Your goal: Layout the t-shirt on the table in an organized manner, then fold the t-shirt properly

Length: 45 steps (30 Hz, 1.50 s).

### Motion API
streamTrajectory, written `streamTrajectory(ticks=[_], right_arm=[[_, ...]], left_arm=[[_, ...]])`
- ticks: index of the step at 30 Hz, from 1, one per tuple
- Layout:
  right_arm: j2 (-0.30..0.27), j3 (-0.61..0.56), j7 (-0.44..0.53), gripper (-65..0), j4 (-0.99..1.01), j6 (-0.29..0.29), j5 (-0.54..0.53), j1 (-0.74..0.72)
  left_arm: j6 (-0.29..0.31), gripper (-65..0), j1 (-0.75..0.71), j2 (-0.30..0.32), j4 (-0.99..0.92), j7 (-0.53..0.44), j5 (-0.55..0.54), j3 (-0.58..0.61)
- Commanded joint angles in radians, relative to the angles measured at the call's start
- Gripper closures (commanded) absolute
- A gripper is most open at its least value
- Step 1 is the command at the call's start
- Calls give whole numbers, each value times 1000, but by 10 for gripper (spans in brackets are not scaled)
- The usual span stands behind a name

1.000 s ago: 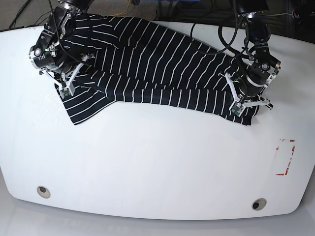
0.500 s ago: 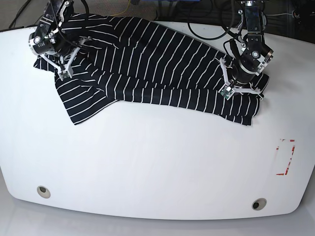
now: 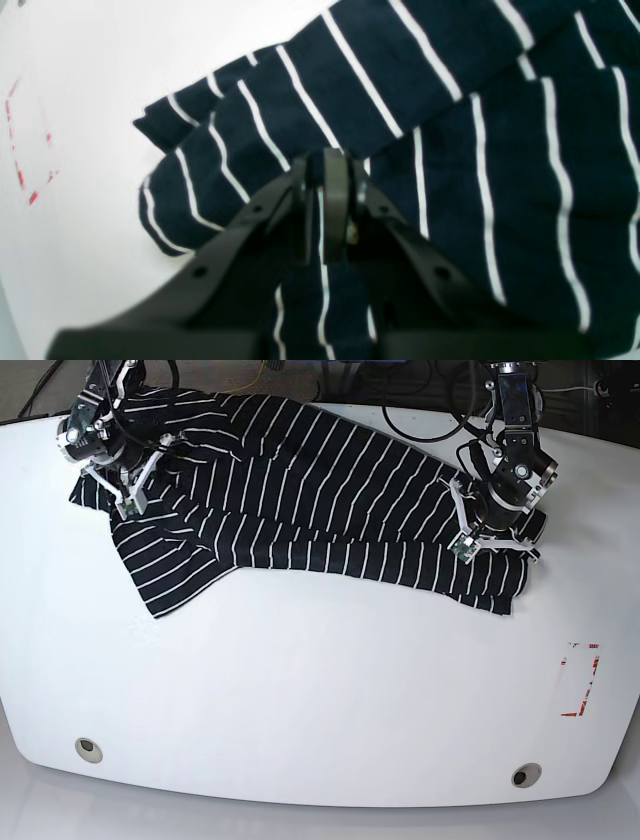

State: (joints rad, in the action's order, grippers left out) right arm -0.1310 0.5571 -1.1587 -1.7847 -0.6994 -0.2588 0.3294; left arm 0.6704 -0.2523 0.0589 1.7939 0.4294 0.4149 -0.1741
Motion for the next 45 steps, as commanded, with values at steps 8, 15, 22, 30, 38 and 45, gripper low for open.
streamTrajectory(ticks=[8,15,22,30,38,45], right_arm=[[-88,-13,79,-5,228,1,29,-66],[-135,-13,89,-5,325,1,29,-143],[-151,-30,90,-8,336,1,29,-197],[-154,-107,89,-8,334,1,31,-244],[-152,-110,89,-8,334,1,31,-243],[-152,-110,89,-8,334,1,31,-241]], left_arm=[[-7,-25,1,5,7,-13,-6,-40],[-7,-25,-18,5,7,-13,-6,-52],[-8,-25,-45,5,10,-13,-7,-52],[-8,-25,-57,2,13,-13,-7,-52],[-7,-25,-57,3,13,-13,-7,-52],[-7,-25,-58,2,30,-13,-12,-66]])
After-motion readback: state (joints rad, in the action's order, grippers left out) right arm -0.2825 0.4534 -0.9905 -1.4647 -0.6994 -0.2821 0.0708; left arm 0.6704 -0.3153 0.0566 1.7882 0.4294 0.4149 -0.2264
